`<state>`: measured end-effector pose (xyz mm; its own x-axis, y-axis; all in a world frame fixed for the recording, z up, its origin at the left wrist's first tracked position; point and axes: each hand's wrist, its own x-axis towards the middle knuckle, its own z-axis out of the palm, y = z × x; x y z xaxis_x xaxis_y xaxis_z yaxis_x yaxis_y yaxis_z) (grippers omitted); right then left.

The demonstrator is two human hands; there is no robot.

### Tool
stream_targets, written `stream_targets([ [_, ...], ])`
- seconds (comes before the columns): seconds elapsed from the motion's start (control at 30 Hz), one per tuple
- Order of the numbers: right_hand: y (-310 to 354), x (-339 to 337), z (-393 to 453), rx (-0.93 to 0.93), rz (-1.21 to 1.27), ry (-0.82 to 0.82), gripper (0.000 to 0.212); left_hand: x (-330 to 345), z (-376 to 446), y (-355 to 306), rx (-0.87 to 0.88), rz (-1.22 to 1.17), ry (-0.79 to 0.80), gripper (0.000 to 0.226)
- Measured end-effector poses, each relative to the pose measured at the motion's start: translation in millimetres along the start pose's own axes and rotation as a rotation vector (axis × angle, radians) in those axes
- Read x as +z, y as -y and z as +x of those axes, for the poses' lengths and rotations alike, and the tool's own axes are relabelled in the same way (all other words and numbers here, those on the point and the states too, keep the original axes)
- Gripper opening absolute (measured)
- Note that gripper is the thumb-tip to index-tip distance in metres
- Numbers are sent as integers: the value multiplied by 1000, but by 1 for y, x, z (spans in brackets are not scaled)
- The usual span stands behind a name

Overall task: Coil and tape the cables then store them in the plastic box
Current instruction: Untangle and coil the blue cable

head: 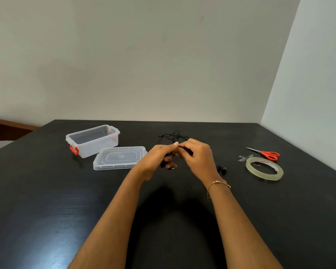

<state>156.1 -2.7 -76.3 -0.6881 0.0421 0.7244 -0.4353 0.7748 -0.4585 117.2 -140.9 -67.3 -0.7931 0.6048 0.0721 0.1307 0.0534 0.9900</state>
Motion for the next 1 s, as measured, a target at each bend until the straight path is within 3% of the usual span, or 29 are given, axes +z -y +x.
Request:
stream_targets([
  [0.13,-7,-5,2,91,61,-2,13,-2,-1,3,-25,-12,43,39],
  [0.33,-9,3,0,112,-1,-6,19,-2,-2,-3,19,-552,121,35],
  [0.47,-8,4,-4,106,-81,167,24,-6,0,-7,171,-984,66,34],
  [0.57,1,9,-4,106,-90,335,24,-9,6,-8,269,-1068,-94,32],
  [0.7,9,14,-4,22,-193,384,28,-10,13,-2,331,-904,-344,27],
  [0.83,7,8,-2,-47,-258,284,26,-11,16,5,334,-451,-511,24],
  [1.0,13,6,-2,-155,-235,164,20,1,16,11,328,147,-460,21],
])
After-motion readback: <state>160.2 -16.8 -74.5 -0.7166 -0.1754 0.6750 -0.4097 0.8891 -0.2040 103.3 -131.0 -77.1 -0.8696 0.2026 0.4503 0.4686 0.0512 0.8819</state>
